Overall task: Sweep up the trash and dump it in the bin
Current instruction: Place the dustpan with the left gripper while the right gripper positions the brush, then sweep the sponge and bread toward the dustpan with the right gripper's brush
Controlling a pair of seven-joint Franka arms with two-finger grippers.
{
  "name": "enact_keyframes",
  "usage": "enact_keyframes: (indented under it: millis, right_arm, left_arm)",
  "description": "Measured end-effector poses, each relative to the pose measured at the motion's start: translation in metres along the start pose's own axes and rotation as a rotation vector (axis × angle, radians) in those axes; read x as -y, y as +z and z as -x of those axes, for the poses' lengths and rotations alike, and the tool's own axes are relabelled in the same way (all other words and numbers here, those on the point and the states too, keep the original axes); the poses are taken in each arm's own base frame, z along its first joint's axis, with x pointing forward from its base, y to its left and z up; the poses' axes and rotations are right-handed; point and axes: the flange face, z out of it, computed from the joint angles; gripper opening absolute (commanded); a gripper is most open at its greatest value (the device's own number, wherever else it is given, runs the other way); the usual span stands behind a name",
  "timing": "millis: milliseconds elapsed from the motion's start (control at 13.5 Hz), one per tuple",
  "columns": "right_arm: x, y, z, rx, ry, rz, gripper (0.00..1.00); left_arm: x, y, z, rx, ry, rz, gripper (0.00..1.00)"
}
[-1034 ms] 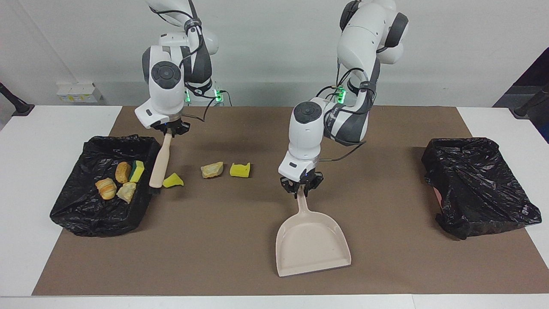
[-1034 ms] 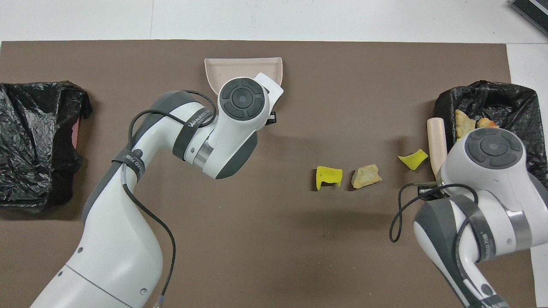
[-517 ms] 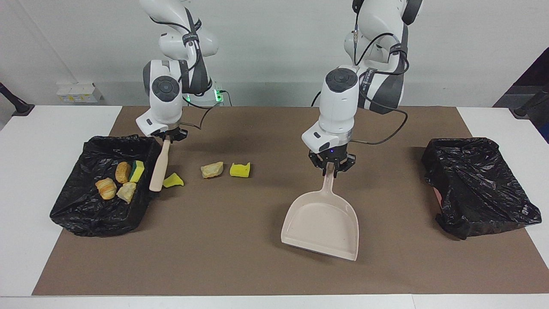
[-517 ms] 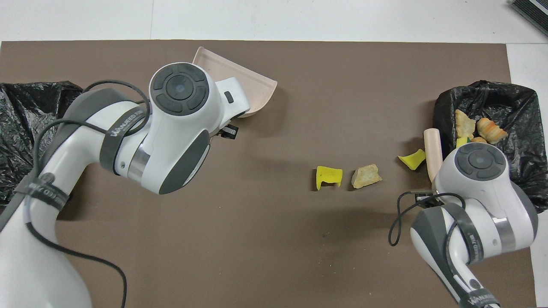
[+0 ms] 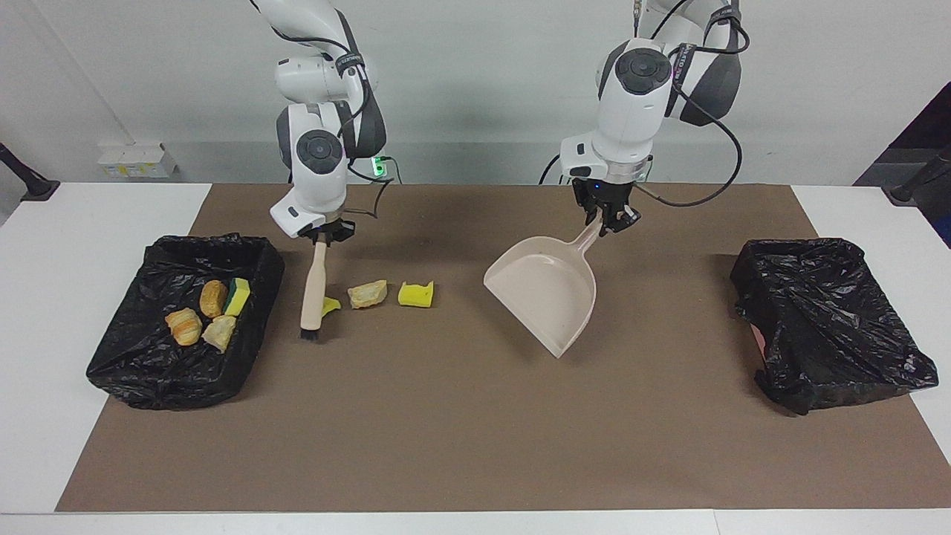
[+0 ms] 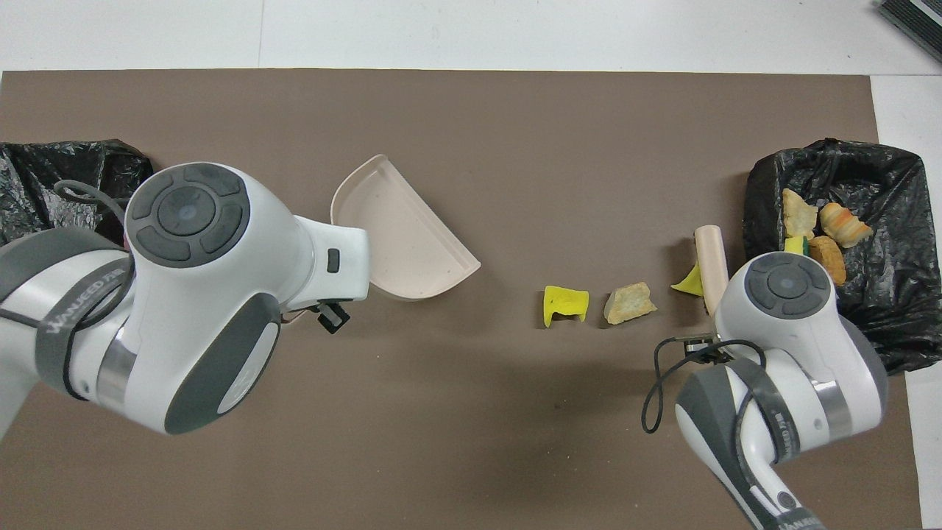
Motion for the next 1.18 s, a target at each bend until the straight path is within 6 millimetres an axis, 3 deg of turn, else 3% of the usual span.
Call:
enact_keyframes:
  millis: [222,369,517,665,886,1182]
  right_arm:
    - [0.027,-0.010,0.003,-0.009,-0.091,-0.052,0.00]
    - [0.047,-0.033,0.003,-0.025,-0.134,-0.047,0.00]
    - [0.047,-0.060,0.000,-0.021,-0.129,-0.048,0.00]
    - [0.030,-0.068,-0.003,-0.007,-0.091,-0.055,0.00]
    - [-0.001,-0.046,-0.009,-0.019,-0.027,-0.080,0.00]
    - [-0.010,-0.014,0.000,-0.038,-0.006,-0.101,0.00]
  left_arm:
    - [-0.019,0.030,0.021,0.025,0.084,0.025,0.00]
    - [-0.034,0.048,0.034,-0.008,0.134,-0.002,0.00]
    - [-0.041,0.057,0.044,-0.022,0.158,-0.014,0.00]
    - [-0.046,0.069,0.050,-0.018,0.175,-0.015,0.00]
    - [-0.063,0.093,0.044,-0.034,0.208,-0.034,0.00]
    - [-0.066,0.097,0.041,-0.052,0.185,-0.045,0.00]
